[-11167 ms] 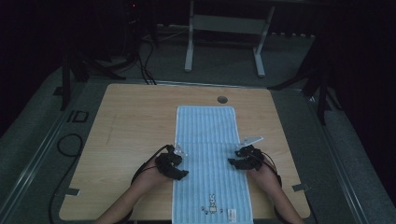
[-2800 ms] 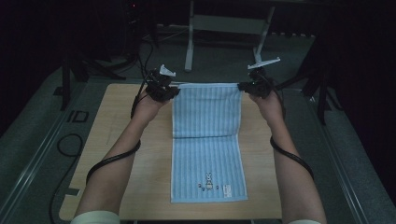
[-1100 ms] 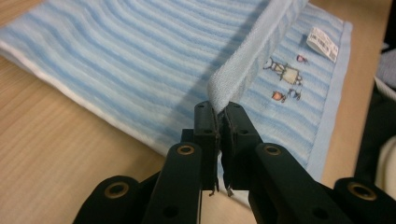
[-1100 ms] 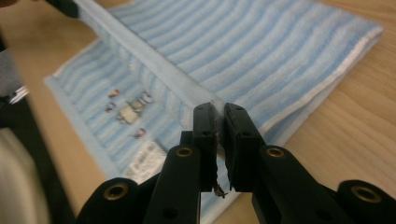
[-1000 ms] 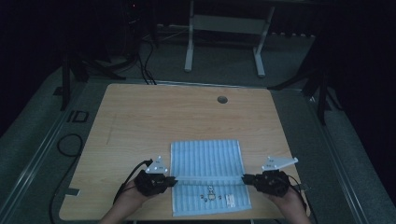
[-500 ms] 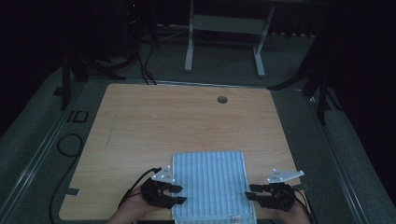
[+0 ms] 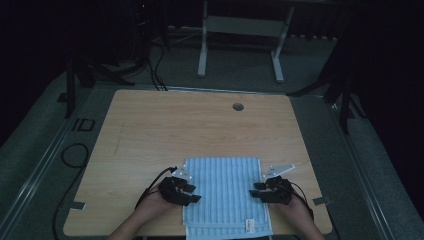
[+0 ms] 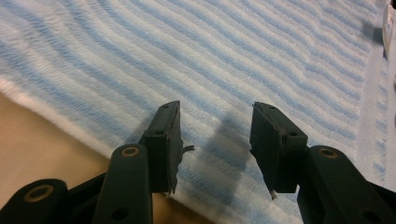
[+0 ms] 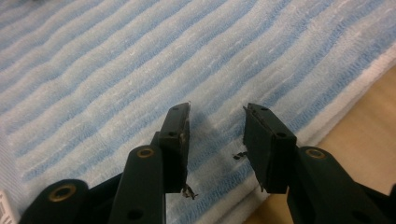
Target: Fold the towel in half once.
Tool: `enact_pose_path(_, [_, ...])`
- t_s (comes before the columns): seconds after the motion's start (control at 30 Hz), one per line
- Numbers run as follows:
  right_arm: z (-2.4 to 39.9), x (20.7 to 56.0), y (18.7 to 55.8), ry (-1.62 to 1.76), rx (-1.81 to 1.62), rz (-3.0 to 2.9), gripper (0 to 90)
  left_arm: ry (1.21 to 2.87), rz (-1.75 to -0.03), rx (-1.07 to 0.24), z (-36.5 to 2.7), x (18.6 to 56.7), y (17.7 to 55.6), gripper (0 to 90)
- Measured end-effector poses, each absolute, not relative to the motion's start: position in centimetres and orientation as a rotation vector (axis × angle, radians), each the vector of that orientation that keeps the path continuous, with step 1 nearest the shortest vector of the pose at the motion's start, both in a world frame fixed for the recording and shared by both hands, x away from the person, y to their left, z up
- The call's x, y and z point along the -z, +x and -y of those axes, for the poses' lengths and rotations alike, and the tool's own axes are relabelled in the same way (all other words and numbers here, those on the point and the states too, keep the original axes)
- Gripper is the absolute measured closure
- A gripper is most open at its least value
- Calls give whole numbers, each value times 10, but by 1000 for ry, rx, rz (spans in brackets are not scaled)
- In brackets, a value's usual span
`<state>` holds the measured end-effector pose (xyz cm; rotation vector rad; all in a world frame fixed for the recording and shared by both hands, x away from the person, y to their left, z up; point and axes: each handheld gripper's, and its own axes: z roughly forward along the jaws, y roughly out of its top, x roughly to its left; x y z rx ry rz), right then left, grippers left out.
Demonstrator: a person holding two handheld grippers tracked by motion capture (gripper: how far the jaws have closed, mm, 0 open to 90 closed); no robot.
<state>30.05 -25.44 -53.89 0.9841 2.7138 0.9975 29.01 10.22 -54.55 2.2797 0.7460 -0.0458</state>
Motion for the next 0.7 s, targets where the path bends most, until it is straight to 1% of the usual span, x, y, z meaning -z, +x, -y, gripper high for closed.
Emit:
enact_pose_path(0.13, [249,538,315,979,-972,-2708,592,2299,-768,29,-104,543,306,531])
enact_pose_path(0.3, [243,538,335,991,-961,-2699,553,2332,-778,-16,-103,541,323,530])
enact_pose_path(0.4, [240,538,343,1004,-958,-2695,544,2338,-785,-23,-103,541,331,530])
enact_pose_path(0.43, [238,538,351,1015,-961,-2696,534,2342,-798,-45,-104,540,340,530])
enact_pose_path(0.7, [230,539,370,1054,-980,-2680,518,2359,-850,-87,-105,538,363,530])
